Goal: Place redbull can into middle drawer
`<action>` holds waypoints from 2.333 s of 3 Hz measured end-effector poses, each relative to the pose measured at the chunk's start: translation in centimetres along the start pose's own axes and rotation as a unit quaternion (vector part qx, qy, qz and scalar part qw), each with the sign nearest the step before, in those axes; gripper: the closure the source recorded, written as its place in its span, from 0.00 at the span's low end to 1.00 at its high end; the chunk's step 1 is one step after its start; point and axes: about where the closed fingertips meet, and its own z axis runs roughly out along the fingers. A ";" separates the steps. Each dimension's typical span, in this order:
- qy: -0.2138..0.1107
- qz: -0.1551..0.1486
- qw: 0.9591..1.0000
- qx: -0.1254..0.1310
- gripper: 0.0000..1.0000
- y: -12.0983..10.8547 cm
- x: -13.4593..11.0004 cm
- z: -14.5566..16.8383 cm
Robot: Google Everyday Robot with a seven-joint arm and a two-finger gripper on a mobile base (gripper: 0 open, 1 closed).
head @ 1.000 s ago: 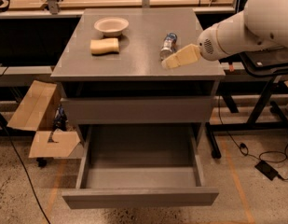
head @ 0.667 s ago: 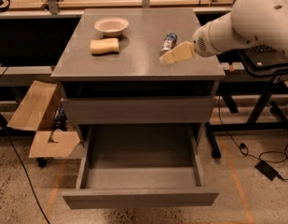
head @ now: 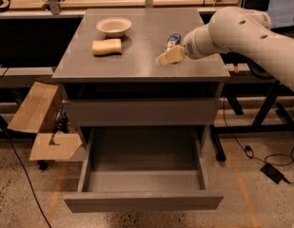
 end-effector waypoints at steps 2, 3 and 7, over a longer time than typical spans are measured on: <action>-0.018 0.038 0.999 0.024 0.00 -1.8 -1.2 5.4; -0.019 0.068 0.997 0.031 0.00 -3.2 -1.3 7.6; -0.007 0.045 0.999 0.027 0.87 -2.0 -1.8 7.6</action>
Offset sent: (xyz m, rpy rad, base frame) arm 0.0912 0.0076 -0.0241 0.0994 -0.0427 -0.1364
